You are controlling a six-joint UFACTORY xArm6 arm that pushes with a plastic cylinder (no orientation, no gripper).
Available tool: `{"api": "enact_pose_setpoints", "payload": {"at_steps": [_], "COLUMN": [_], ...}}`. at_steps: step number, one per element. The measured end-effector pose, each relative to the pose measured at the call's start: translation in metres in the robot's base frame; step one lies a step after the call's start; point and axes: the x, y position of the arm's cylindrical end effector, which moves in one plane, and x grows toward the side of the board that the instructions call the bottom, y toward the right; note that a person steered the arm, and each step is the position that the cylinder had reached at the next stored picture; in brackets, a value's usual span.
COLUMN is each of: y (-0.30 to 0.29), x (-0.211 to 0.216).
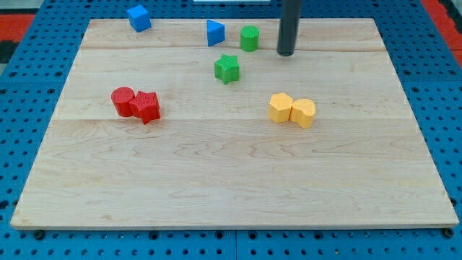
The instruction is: Move the green circle below the blue triangle
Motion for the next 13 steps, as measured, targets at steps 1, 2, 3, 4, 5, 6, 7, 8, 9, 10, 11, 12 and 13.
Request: {"api": "enact_pose_setpoints", "payload": {"at_steps": [1,2,3,4,5,6,7,8,9,10,11,12,13], "y": [-0.011,-0.024,-0.067,-0.073,-0.087,-0.100,-0.106,-0.117,-0.127,-0.125,-0.101,-0.098,-0.052], "x": [-0.035,-0.043,-0.043,-0.043,-0.028,-0.009,-0.004,-0.001,0.003,0.003,-0.010,-0.017,-0.042]}}
